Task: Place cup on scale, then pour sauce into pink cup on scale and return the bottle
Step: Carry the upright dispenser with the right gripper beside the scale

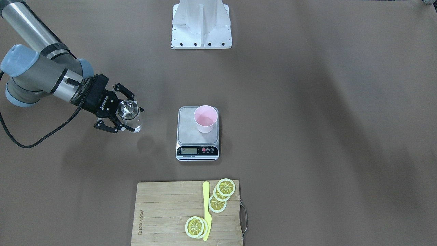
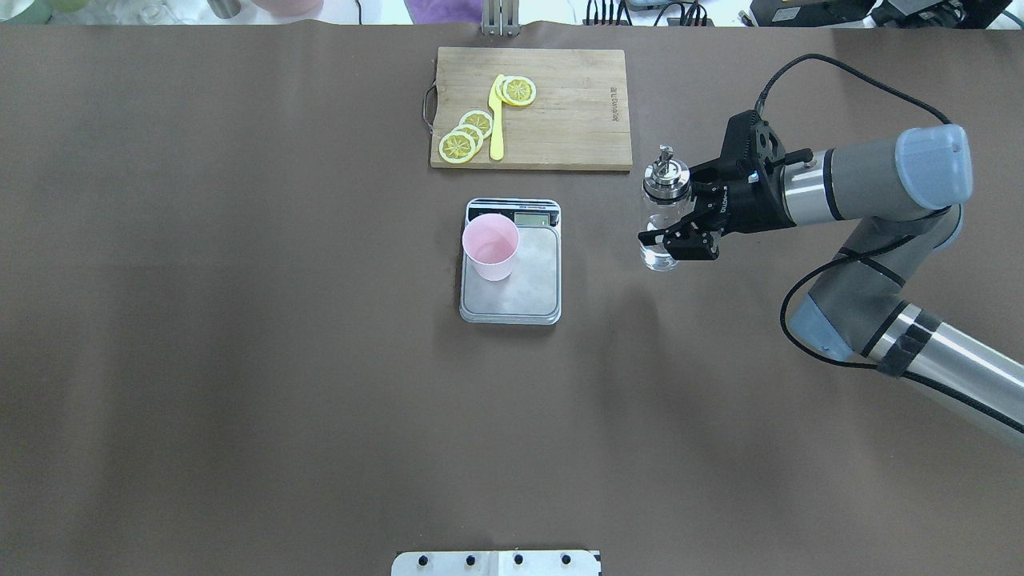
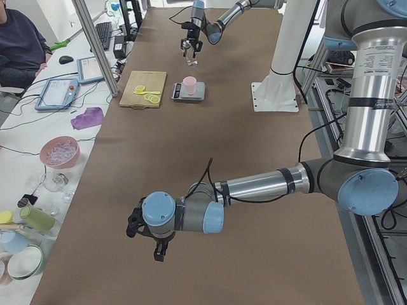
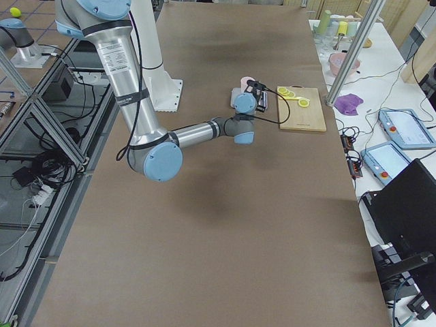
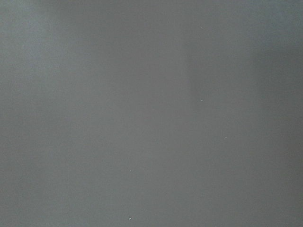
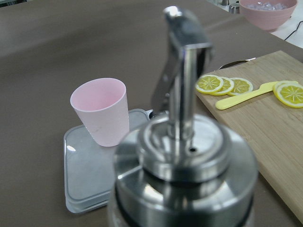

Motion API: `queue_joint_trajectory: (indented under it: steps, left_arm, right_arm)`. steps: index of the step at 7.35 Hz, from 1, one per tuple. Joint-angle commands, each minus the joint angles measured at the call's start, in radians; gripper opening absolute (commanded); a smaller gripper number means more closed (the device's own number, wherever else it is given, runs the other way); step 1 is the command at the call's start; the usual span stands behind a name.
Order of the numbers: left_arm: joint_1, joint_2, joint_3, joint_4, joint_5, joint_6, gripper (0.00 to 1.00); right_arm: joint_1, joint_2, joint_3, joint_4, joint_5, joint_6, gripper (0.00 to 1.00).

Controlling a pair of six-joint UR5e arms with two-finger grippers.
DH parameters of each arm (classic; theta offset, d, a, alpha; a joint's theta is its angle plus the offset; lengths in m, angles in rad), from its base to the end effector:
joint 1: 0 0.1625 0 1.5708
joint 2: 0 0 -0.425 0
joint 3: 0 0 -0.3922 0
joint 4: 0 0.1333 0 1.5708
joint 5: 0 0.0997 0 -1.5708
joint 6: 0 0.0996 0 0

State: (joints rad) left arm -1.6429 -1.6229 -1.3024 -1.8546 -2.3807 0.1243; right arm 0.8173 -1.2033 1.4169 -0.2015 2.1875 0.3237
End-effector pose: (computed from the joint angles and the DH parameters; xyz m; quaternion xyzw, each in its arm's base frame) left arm -0.0977 -0.5036 0.7329 0.0695 0.3888 0.0373 0.9179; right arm -0.3663 -0.5011 0.3753 0.4725 -0.5308 -0.3537 0.6082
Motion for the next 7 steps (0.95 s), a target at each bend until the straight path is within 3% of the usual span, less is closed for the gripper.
queue_joint_trajectory:
  steps: [1,7]
  left_arm:
    - [0.0,0.0,0.003,0.0,0.0,0.0,0.98]
    - [0.0,0.0,0.003,0.0,0.0,-0.002,0.98]
  right_arm:
    - [0.0,0.002,-0.006,0.008,0.0,0.002,0.0]
    - [0.002,0.042,-0.055,0.011,-0.003,0.002,0.0]
